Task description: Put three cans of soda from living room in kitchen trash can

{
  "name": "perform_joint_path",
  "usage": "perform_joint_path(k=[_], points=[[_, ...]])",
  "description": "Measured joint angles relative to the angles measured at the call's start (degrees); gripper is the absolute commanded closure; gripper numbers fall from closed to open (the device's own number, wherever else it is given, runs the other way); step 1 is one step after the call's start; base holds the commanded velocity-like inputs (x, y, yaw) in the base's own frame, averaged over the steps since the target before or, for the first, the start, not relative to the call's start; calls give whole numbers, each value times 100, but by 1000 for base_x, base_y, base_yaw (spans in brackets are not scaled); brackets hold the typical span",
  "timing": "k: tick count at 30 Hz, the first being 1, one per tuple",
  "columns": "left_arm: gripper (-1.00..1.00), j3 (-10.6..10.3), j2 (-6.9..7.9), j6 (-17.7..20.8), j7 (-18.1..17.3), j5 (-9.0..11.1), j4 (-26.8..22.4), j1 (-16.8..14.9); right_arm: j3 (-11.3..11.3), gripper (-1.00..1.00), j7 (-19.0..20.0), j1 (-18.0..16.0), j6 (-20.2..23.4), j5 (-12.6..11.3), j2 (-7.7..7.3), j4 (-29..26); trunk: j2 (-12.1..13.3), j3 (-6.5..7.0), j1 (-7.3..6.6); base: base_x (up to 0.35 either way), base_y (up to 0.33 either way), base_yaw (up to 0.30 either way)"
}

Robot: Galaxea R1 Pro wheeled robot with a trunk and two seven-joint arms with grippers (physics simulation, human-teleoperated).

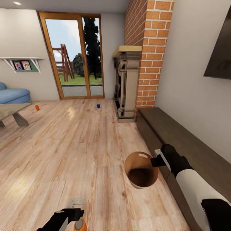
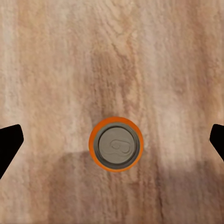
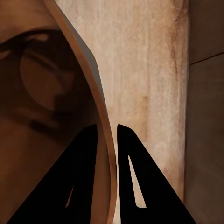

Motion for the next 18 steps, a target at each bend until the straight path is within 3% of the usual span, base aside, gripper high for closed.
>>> perform_joint_path(k=[18], points=[[-100, -2, 0, 0, 0, -17, 0, 0, 3, 100, 0, -4, 0, -3, 6, 22, -645, -428, 357, 0, 0, 0]])
